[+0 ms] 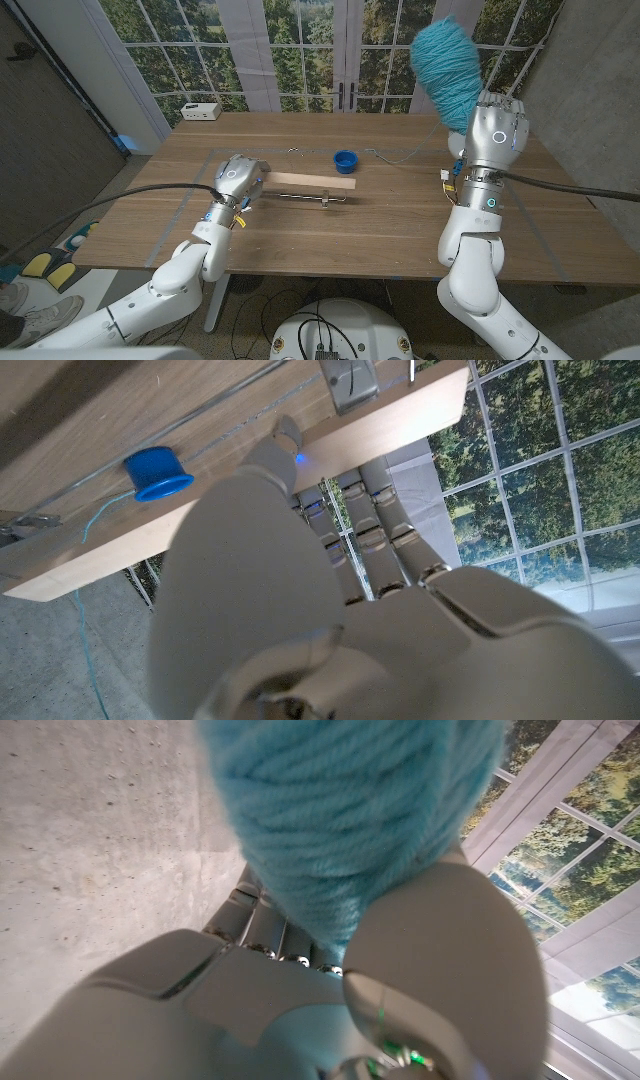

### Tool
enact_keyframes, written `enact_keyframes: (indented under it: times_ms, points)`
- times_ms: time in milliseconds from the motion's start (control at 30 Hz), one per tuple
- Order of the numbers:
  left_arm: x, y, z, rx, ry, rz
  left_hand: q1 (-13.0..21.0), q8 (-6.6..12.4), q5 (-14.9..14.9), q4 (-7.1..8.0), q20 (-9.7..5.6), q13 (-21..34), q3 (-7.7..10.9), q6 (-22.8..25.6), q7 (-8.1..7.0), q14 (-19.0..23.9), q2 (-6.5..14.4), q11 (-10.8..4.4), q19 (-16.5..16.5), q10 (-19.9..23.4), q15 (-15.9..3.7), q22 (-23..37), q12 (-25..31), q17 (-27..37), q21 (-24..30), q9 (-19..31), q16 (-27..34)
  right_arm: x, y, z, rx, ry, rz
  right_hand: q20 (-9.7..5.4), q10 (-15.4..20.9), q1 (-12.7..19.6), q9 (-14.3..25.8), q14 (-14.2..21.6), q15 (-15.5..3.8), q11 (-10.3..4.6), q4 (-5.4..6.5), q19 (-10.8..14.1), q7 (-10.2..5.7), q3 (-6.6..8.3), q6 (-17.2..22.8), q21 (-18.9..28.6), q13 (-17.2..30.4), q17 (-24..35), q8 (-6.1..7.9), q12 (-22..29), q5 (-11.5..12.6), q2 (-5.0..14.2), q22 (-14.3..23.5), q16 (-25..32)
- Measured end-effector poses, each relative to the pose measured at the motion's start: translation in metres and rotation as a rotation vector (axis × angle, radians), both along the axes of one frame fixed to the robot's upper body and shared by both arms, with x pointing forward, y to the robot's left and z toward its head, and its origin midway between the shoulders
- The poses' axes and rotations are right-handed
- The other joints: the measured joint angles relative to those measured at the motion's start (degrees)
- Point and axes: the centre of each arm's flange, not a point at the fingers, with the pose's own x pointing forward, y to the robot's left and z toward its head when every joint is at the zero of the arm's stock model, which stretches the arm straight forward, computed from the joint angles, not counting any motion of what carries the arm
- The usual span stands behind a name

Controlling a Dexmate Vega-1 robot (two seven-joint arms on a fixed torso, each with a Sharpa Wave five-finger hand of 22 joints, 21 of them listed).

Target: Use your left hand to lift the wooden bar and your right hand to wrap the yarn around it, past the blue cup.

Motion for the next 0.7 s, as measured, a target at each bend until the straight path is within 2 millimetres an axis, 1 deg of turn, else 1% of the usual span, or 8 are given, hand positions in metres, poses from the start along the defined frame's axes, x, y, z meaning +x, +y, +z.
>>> enact_keyframes:
  times_ms: [167, 267, 300, 400, 433, 500, 567, 700]
  points:
    - [0.003, -0.003, 0.013, 0.014, -0.032, -0.02, 0.0, -0.23, 0.0, -0.05, 0.31, 0.01, -0.09, 0.31, -0.29, 0.01, 0.0, 0.0, -0.31, 0.0, -0.01, -0.08, 0.0, 0.01, 0.55, 0.0, 0.0, 0.006, 0.009, 0.014, -0.034, 0.001, 0.022, 0.0, 0.0, 0.0, 0.0, 0.01, 0.0, 0.0, 0.21, -0.01, 0.0, -0.21, 0.0, 0.38, 0.0, 0.16, -0.04, -0.02, 0.0, 0.0, 0.0, -0.15]
    - [0.005, -0.004, 0.02, 0.012, -0.046, -0.018, 0.0, -0.42, 0.0, 0.04, 0.31, 0.01, -0.35, 0.33, -0.3, 0.01, 0.0, -0.12, -0.31, 0.12, -0.01, -0.06, -0.03, 0.01, 0.67, 0.01, 0.31, 0.009, 0.013, 0.015, -0.053, 0.022, 0.036, 0.15, 0.0, 0.0, 0.0, 0.32, -0.14, 0.0, 0.24, -0.26, 0.0, -0.23, 0.0, 0.48, 0.0, 0.16, -0.06, -0.09, 0.0, 0.0, -0.17, -0.49]
    - [0.006, -0.007, 0.024, 0.02, -0.055, -0.034, 0.0, -0.45, -0.01, 0.01, 0.31, 0.01, -0.38, 0.53, -0.5, 0.01, 0.0, -0.21, -0.31, 0.21, -0.01, -0.07, -0.04, 0.01, 0.84, 0.01, 0.44, 0.013, 0.017, 0.026, -0.062, 0.006, 0.041, 0.22, 0.0, 0.0, 0.0, 0.32, -0.14, 0.0, 0.24, -0.38, 0.0, -0.24, 0.0, 0.48, 0.0, 0.17, -0.06, -0.1, 0.0, 0.0, -0.27, -0.53]
    - [0.008, -0.007, 0.03, 0.017, -0.067, -0.032, 0.01, -0.61, -0.01, 0.0, 0.31, 0.01, -0.39, 0.6, -0.57, 0.01, -0.01, -0.21, -0.31, 0.21, -0.01, -0.07, -0.04, 0.01, 0.88, 0.01, 0.44, 0.015, 0.021, 0.026, -0.082, 0.029, 0.059, 0.22, 0.0, 0.0, 0.0, 0.32, -0.14, 0.0, 0.24, -0.38, 0.0, -0.23, 0.0, 0.48, 0.0, 0.22, -0.11, -0.19, -0.01, 0.0, -0.28, -0.58]
    - [0.008, -0.009, 0.032, 0.022, -0.071, -0.045, 0.01, -0.61, -0.01, -0.01, 0.21, 0.02, -0.39, 0.61, -0.57, 0.01, -0.01, -0.21, -0.42, 0.21, -0.01, -0.07, -0.04, 0.01, 0.92, 0.01, 0.44, 0.019, 0.024, 0.036, -0.089, 0.016, 0.062, 0.22, 0.0, 0.0, 0.0, 0.32, -0.13, 0.0, 0.24, -0.38, 0.0, -0.23, 0.0, 0.48, 0.0, 0.25, -0.22, -0.24, -0.01, 0.0, -0.28, -0.59]
    - [0.009, -0.011, 0.035, 0.026, -0.075, -0.052, 0.01, -0.65, -0.01, -0.02, 0.02, 0.02, -0.41, 0.62, -0.58, 0.01, -0.01, -0.21, -0.63, 0.21, -0.01, -0.17, -0.04, 0.01, 1.16, 0.01, 0.44, 0.022, 0.028, 0.045, -0.102, 0.015, 0.073, 0.22, 0.0, 0.0, 0.0, 0.32, -0.13, 0.0, 0.24, -0.38, 0.0, -0.24, 0.01, 0.81, 0.01, 0.27, -0.23, -0.3, -0.01, 0.0, -0.28, -0.59]
    - [0.009, -0.013, 0.038, 0.028, -0.077, -0.056, 0.01, -0.66, -0.01, -0.09, 0.03, 0.02, -0.48, 0.63, -0.6, 0.01, -0.01, -0.21, -0.65, 0.21, -0.01, -0.25, -0.04, 0.01, 1.28, 0.01, 0.44, 0.023, 0.03, 0.045, -0.108, 0.027, 0.079, 0.22, -0.22, 0.0, -0.01, 0.32, -0.13, -0.23, 0.24, -0.38, 0.0, -0.23, 0.01, 0.82, 0.02, 0.29, -0.26, -0.32, 0.05, 0.0, -0.28, -0.6]
    - [0.011, -0.016, 0.044, 0.036, -0.082, -0.062, 0.1, -0.87, -0.02, 0.07, 0.1, 0.02, -0.77, 0.73, -0.68, 0.01, -0.1, -0.21, -0.73, 0.21, -0.01, -0.26, -0.05, 0.01, 1.5, 0.01, 0.44, 0.03, 0.038, 0.059, -0.135, 0.042, 0.103, 0.22, -0.32, 0.0, -0.01, 0.32, -0.13, -0.33, 0.4, -0.38, 0.0, -0.4, 0.01, 0.82, 0.04, 0.51, -0.28, -0.33, 0.45, 0.0, -0.28, -0.61]
